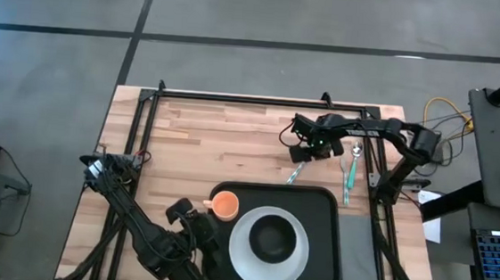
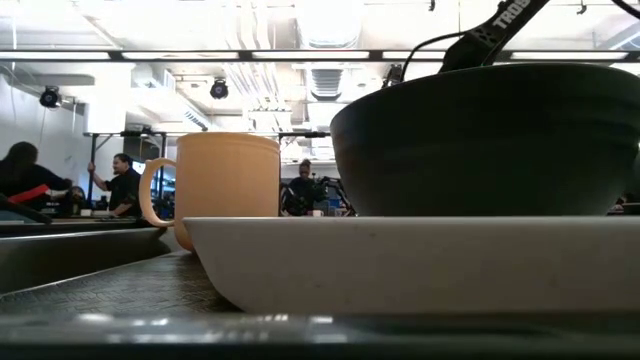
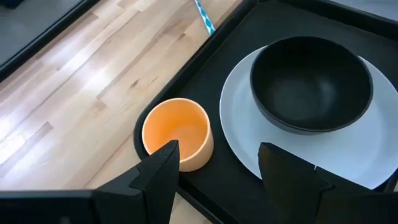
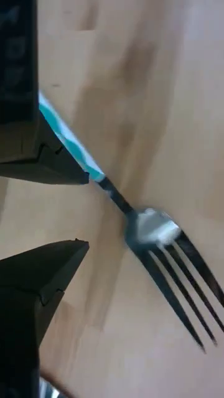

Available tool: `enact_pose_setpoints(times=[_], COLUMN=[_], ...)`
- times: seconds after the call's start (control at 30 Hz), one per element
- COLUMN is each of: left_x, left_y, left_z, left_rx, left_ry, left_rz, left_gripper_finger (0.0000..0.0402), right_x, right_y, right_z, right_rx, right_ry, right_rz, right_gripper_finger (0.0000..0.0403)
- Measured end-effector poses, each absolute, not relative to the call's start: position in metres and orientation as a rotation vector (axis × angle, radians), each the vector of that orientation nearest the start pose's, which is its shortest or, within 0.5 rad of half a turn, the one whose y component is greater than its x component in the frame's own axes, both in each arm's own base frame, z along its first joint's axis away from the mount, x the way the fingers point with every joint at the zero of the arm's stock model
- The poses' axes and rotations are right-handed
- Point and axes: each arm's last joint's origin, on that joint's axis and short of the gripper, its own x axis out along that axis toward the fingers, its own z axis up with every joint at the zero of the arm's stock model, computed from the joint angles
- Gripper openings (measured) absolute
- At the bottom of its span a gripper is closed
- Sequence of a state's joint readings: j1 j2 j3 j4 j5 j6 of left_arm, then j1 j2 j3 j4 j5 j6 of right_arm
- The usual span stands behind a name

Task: Set up tray
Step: Put the gray napkin on the right of the white plate on the black serving tray

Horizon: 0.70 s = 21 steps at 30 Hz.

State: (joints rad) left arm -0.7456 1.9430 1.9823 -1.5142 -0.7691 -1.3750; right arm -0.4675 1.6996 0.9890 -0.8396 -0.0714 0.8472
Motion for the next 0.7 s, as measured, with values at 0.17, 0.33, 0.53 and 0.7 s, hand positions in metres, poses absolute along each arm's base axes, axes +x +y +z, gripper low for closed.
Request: enact_pose_setpoints(times=[0.17, 0.33, 0.53, 0.7], left_x=[0.281, 0.280, 0.280, 0.281], left_y=[-0.232, -0.230, -0.228, -0.226], left_z=[0.331, 0.333, 0.334, 0.332], left_rx=[-0.224, -0.205, -0.179, -0.162], left_ry=[0.782, 0.763, 0.718, 0.703], left_rz=[0.677, 0.698, 0.711, 0.724], left_gripper_finger=[0.0199, 0.0199, 0.0199, 0.0199], right_x=[0.245, 0.232, 0.206, 0.181], right_y=[-0.116, -0.096, -0.054, -0.021], right_z=[0.164, 0.195, 0.228, 0.228], right_rx=[1.053, 0.939, 0.789, 0.786], right_ry=[1.375, 1.389, 1.427, 1.448], right_rz=[-0.878, -0.840, -0.691, -0.683], right_gripper_finger=[0.0151, 0.0153, 0.0145, 0.0142])
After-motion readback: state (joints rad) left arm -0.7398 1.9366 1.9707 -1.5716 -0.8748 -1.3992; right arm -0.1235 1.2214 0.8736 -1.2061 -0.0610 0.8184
